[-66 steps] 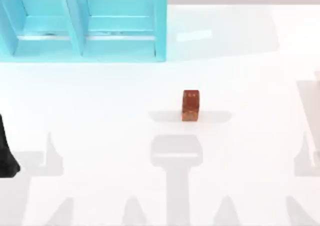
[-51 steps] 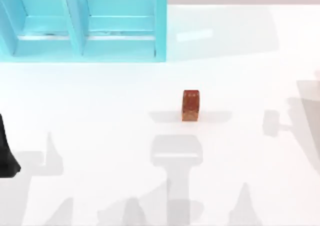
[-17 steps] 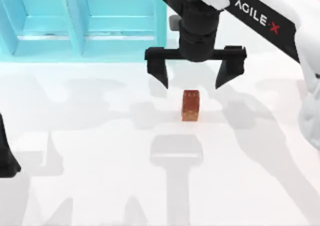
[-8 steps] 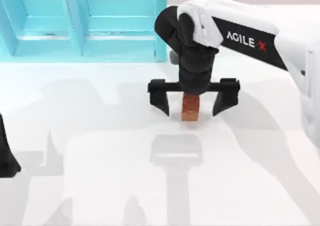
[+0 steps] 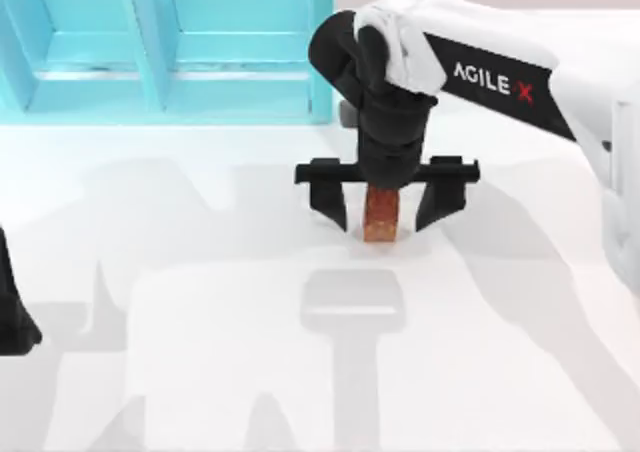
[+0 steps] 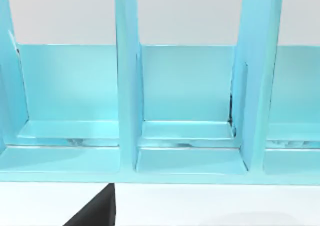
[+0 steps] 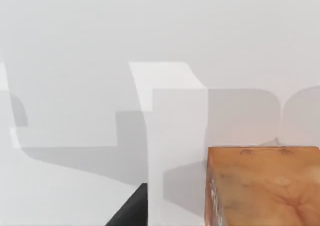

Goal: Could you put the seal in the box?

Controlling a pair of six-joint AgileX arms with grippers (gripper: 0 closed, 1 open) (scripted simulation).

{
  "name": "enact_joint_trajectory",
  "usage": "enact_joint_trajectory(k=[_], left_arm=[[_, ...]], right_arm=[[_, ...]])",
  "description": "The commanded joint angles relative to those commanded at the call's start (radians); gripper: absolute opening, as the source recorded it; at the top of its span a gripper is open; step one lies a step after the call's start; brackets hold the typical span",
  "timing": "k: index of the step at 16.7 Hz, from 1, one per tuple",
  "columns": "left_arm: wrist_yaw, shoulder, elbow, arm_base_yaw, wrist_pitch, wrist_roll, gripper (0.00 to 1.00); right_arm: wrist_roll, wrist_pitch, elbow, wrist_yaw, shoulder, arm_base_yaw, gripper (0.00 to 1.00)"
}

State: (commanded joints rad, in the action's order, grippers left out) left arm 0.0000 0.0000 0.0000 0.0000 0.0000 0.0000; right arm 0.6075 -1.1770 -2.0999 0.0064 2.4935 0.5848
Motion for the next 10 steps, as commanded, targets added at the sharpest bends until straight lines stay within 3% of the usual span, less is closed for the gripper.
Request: enact_joint_trajectory(k=[8,10], left_arm=[[0.000,0.000,0.000,0.000,0.000,0.000,1.00],[0.000,0.000,0.000,0.000,0.000,0.000,1.00]], right_arm=[[0.000,0.000,0.000,0.000,0.000,0.000,0.02],[0.000,0.000,0.000,0.000,0.000,0.000,0.00]])
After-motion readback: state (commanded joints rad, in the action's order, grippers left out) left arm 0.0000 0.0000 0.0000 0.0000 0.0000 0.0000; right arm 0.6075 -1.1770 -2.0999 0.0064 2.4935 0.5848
